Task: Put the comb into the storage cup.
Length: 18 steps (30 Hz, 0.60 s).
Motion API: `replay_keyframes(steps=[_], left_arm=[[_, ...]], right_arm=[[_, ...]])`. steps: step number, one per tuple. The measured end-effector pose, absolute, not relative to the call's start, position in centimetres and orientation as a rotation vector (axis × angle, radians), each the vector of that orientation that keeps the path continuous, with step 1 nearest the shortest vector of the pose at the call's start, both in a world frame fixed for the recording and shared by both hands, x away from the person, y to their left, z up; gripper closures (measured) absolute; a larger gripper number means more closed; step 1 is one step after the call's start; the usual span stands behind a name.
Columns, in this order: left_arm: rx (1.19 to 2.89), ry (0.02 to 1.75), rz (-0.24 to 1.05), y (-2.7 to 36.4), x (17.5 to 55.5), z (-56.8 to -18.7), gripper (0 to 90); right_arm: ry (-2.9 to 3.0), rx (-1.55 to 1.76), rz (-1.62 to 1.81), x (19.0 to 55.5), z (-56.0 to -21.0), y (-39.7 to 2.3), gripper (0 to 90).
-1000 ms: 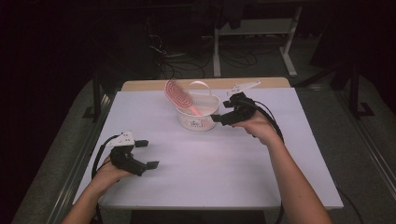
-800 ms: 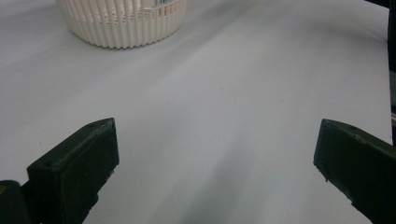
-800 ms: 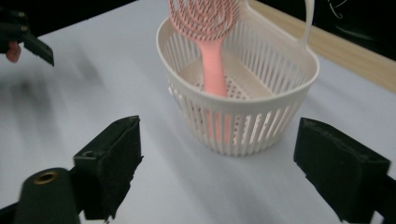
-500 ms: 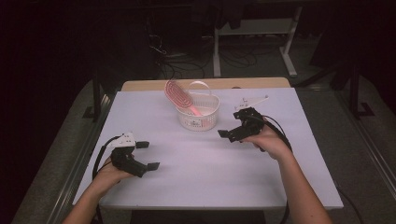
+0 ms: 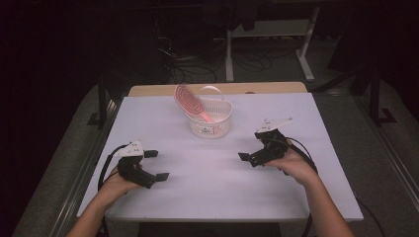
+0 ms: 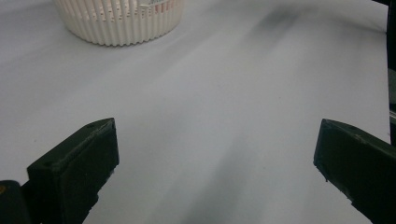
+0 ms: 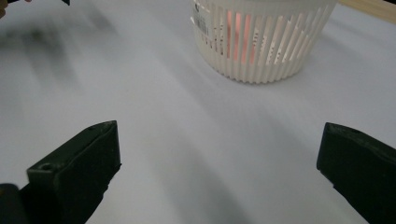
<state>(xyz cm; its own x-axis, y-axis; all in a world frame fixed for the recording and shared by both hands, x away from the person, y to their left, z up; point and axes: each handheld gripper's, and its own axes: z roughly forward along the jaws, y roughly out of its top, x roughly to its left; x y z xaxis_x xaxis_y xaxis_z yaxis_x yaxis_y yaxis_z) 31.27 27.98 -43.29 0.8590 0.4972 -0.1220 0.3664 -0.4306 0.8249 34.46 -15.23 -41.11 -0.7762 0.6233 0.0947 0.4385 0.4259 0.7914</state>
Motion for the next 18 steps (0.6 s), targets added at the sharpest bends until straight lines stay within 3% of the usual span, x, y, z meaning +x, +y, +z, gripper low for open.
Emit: replay_keyframes(steps=[18], left_arm=[[2.069,0.627,0.171,28.0,31.2,-43.2,0.0]], right_arm=[[2.394,0.966,1.325,31.2,-42.4,-17.5,0.0]])
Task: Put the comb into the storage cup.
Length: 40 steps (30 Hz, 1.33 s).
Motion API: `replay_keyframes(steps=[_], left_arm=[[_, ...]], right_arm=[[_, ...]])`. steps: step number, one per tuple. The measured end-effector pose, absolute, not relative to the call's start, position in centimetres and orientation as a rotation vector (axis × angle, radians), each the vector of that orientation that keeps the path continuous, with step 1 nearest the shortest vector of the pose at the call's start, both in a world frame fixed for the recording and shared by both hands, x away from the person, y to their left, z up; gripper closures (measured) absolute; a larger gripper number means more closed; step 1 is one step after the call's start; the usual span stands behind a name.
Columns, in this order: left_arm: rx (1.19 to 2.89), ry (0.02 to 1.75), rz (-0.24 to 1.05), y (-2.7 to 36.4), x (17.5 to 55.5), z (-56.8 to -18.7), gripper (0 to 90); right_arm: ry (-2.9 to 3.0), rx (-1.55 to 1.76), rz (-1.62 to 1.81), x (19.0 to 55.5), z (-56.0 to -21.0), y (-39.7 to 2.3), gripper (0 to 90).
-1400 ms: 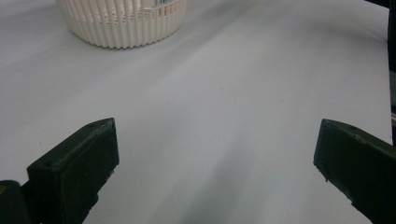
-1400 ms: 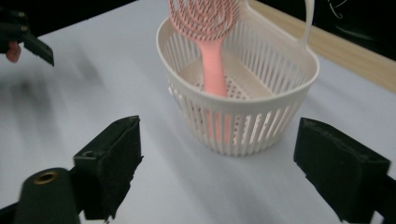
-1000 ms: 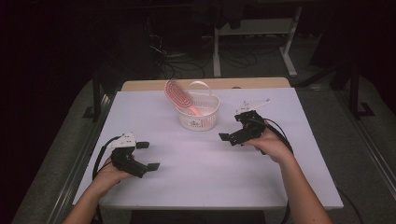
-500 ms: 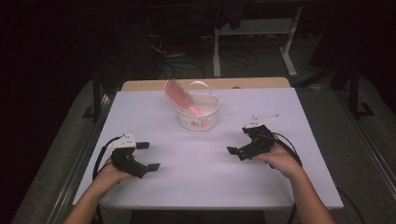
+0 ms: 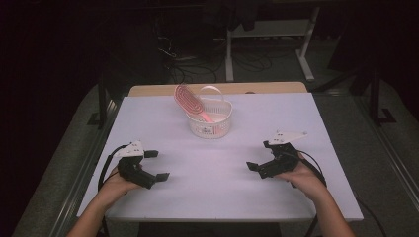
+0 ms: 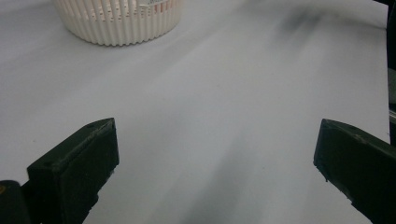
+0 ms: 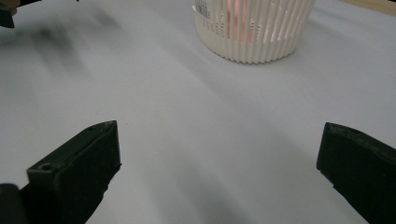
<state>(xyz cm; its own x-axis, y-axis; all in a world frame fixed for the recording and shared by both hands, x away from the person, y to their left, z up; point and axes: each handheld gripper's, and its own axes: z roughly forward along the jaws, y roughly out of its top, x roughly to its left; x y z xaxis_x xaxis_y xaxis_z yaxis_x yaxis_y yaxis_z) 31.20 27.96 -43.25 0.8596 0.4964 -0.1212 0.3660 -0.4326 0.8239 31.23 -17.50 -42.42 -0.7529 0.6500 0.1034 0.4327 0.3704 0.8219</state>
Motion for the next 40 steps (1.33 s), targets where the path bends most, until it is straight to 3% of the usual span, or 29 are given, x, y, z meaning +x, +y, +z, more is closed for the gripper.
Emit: replay_keyframes(steps=[40], left_arm=[[2.091,0.631,0.166,27.9,31.0,-43.6,0.0]], right_arm=[[2.352,0.975,1.352,28.5,-45.3,-20.8,0.0]])
